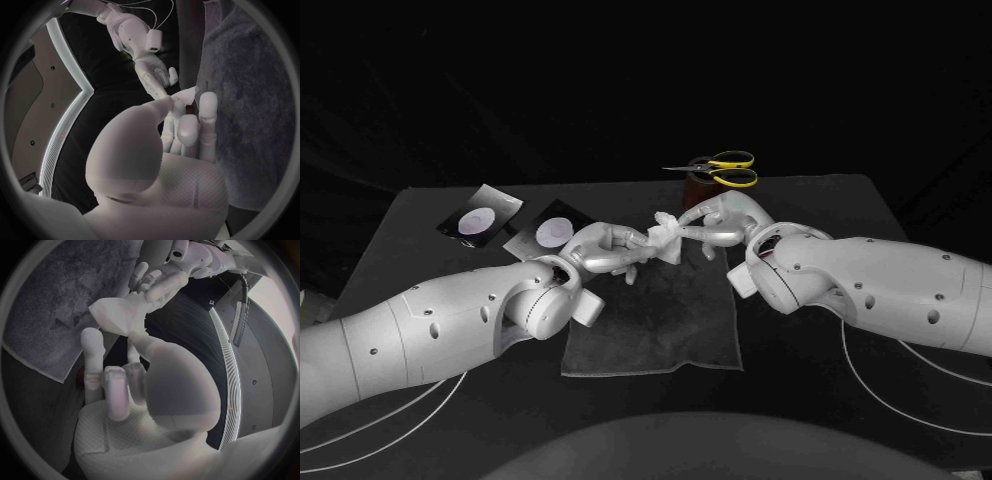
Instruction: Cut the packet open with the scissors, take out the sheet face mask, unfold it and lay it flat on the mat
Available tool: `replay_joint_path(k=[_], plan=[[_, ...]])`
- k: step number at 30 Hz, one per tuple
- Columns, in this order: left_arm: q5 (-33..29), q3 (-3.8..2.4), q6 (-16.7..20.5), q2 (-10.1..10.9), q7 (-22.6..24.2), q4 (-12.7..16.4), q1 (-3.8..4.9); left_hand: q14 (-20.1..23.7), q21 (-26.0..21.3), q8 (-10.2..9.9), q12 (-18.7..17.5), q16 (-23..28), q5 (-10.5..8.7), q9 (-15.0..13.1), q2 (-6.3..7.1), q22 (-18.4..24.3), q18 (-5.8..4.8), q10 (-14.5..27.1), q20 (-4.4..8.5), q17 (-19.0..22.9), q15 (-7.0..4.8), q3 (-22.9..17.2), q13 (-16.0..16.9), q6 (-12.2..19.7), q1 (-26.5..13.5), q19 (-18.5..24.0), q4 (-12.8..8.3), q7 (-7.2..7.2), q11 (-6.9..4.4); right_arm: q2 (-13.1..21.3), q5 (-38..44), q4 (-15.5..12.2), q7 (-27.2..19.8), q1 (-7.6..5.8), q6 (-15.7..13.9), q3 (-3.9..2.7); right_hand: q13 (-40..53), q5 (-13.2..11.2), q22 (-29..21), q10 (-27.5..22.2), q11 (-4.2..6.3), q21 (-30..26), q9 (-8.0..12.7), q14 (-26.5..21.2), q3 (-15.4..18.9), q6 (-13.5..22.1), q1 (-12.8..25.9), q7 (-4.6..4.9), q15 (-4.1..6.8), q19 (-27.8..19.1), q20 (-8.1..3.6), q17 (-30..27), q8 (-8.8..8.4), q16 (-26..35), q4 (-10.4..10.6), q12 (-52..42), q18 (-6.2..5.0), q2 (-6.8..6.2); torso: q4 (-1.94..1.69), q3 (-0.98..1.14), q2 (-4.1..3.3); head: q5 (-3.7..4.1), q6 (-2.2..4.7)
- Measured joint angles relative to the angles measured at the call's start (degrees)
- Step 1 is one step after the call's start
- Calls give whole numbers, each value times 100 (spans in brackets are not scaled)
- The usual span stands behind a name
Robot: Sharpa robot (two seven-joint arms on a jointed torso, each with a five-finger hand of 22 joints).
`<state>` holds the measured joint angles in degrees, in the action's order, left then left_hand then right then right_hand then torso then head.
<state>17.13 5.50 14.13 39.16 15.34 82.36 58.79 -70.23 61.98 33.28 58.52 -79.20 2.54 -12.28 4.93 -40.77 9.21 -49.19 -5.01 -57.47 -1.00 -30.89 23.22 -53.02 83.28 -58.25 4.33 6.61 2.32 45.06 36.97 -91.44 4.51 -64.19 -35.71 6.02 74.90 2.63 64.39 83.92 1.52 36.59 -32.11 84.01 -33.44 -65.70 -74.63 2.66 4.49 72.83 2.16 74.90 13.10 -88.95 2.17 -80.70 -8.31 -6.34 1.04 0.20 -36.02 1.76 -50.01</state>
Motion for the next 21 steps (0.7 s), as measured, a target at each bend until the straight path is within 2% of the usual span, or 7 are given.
replay_joint_path(k=[4,5,9,13,16,19,21], plan=[[-18,0,-23,2,0,2,0,0,32,1,0,0,-4,0,29,-29,-2,0,0,-32,0,-92,1,10,-29,0,-31,-9,1,-4,27,10,3,0,10,1,0,-1,-35,0,0,-102,0,-1,-31,3,28,3,-1,-18,-18,1,1,4,-32,151,4,24,0,-1,1,5,0],[-22,0,-31,2,-1,3,0,0,58,64,7,-21,-4,0,45,-54,-1,0,0,-42,0,-127,6,11,-45,0,-46,-9,1,-8,32,15,4,0,13,1,1,-1,-57,0,0,-151,0,-8,-31,4,55,4,-8,-46,-23,1,1,29,-32,207,8,23,0,-1,0,5,0],[-40,0,-68,4,-9,12,0,-23,110,68,28,-40,-11,0,75,-108,-2,1,0,-81,18,-262,18,11,-75,0,-89,-9,2,-27,52,28,4,1,34,3,3,-1,-160,17,-18,-412,-165,-9,-31,261,144,76,-9,-164,0,2,64,110,-92,399,-98,36,-2,-1,0,10,0],[-45,0,-104,7,-17,18,0,-41,141,116,28,-61,7,0,113,-150,-2,-5,0,-98,-1,-330,23,12,-113,0,-109,-9,9,-39,64,37,4,1,51,4,4,-1,-197,20,-21,-482,-179,-10,-16,288,174,81,-10,-181,7,5,39,130,-109,443,-100,52,-3,-1,0,12,0],[-48,0,-131,9,-21,22,0,-41,164,125,50,-61,7,0,117,-175,-2,3,0,-117,-1,-354,28,13,-116,0,-117,-10,16,-42,80,43,4,1,68,5,5,0,-261,4,-43,-645,-192,2,10,357,208,127,-22,-267,23,6,21,201,-136,590,-101,41,-3,-1,0,14,0],[-50,0,-152,11,-24,28,0,-91,210,131,51,-95,8,0,128,-228,-3,3,18,-159,10,-408,34,14,-128,-25,-125,-10,17,-44,111,56,13,1,104,7,25,25,-346,1,-148,-846,-160,-3,158,563,415,212,-120,-402,54,6,-96,367,-96,967,-101,15,-1,-1,0,15,0],[-52,1,-172,14,-28,37,0,-94,237,172,51,-104,8,0,147,-268,-4,3,9,-186,7,-433,36,14,-149,-52,-150,-9,17,-48,156,80,48,1,147,9,19,27,-385,-3,-264,-938,-70,-7,319,809,600,332,-217,-484,114,6,-254,542,-29,1385,-101,-60,0,-1,0,15,0]])
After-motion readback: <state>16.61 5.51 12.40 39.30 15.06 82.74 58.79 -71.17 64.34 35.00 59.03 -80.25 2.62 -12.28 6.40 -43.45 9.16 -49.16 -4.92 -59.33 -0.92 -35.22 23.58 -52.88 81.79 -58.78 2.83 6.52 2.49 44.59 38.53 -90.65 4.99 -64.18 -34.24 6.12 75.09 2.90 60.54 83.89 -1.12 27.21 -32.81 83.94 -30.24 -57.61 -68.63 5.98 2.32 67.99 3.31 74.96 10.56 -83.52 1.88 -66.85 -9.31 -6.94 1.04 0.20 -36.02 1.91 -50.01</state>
